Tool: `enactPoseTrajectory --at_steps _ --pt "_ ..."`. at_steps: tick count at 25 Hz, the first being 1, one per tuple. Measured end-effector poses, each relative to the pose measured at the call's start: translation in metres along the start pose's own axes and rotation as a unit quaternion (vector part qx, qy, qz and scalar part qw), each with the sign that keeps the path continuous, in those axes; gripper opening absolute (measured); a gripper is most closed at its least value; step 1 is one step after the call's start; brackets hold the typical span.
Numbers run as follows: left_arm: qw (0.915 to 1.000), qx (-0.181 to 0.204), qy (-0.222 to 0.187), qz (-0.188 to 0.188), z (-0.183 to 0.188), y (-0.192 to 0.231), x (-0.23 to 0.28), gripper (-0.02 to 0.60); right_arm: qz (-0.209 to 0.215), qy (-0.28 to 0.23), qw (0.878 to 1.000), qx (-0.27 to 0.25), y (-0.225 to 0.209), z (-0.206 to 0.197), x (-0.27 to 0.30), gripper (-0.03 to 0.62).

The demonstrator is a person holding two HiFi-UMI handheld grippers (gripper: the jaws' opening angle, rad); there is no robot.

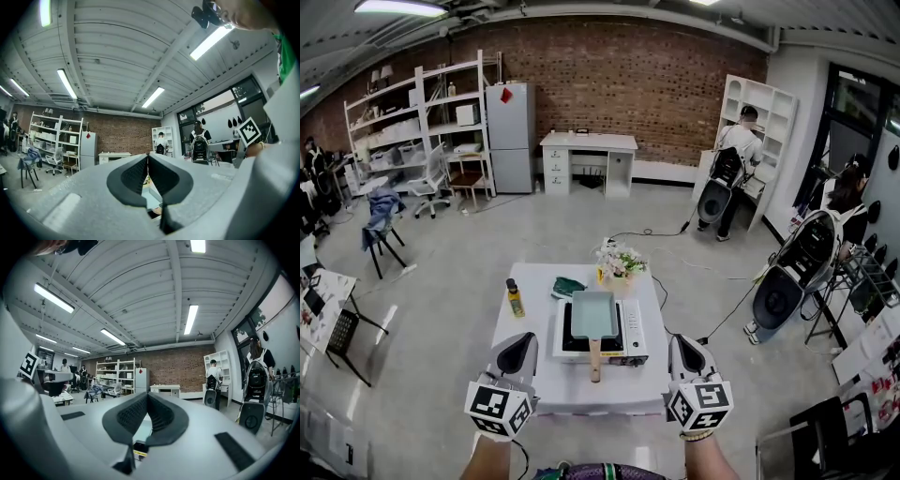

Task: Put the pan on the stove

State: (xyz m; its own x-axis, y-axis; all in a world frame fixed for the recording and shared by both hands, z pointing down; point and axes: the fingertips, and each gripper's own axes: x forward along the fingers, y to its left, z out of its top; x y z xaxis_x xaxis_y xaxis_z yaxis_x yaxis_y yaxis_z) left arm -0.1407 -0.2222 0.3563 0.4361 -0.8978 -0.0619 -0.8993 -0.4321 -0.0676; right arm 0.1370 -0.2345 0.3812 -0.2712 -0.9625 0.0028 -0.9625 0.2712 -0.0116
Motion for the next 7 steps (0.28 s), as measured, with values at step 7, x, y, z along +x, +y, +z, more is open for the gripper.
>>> enactPoseTrajectory --at_steps 7 --pt "1.0 0.0 -0.001 0.0 -0.0027 0.0024 -0.0015 0.018 0.001 0.006 1.0 -0.003 0.0045 -0.0047 0.0015 0.002"
